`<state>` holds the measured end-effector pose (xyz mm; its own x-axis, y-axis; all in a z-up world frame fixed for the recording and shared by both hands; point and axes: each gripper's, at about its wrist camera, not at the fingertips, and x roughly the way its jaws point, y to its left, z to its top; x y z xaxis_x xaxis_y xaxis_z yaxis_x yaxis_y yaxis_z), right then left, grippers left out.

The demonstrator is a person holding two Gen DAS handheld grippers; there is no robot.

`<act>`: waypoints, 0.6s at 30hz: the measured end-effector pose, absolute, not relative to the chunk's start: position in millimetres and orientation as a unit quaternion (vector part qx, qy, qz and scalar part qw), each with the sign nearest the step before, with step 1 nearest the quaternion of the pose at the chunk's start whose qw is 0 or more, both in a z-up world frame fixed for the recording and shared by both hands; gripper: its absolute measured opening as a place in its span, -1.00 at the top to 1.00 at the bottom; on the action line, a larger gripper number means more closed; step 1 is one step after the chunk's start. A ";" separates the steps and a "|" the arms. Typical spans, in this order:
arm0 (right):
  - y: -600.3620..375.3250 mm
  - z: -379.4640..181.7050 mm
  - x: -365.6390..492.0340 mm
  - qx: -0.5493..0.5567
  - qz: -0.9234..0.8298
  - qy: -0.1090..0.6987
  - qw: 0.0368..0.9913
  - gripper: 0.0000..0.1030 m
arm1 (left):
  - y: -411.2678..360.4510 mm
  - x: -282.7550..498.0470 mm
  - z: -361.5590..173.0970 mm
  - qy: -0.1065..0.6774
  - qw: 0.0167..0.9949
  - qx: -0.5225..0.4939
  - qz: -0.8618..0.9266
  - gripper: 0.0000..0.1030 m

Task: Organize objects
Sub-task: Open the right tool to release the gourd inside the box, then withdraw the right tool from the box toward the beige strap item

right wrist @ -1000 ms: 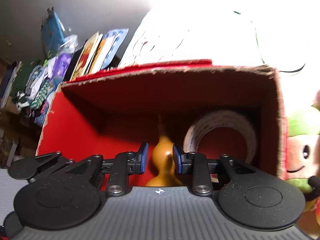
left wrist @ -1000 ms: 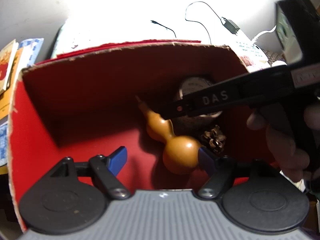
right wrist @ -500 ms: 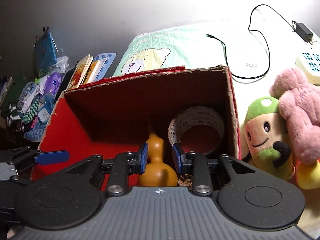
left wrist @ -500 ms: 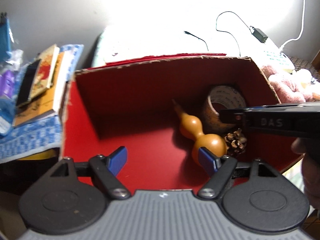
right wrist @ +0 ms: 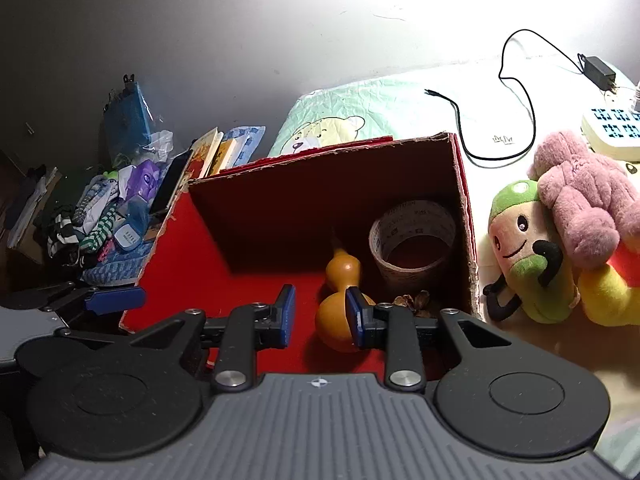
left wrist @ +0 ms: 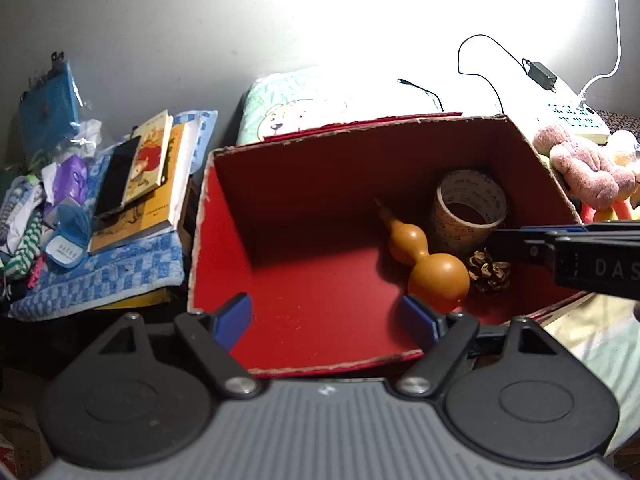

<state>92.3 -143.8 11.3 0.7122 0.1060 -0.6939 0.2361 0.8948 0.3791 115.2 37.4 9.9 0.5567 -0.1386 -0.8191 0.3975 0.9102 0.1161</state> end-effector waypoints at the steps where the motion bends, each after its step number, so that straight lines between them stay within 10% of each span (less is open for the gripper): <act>1: -141.4 12.3 89.5 0.223 -0.036 0.376 0.899 0.41 | 37.8 112.8 10.9 0.443 0.871 0.147 -0.152 -0.61; 18: -134.9 16.0 48.3 0.251 0.006 0.352 0.902 0.41 | 42.0 75.0 17.1 0.437 0.878 0.156 -0.113 -0.64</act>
<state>48.3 -134.9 16.0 0.7519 0.1875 -0.6321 0.1657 0.8742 0.4564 75.0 42.0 17.1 0.5918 -0.0622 -0.8037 0.3352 0.9257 0.1752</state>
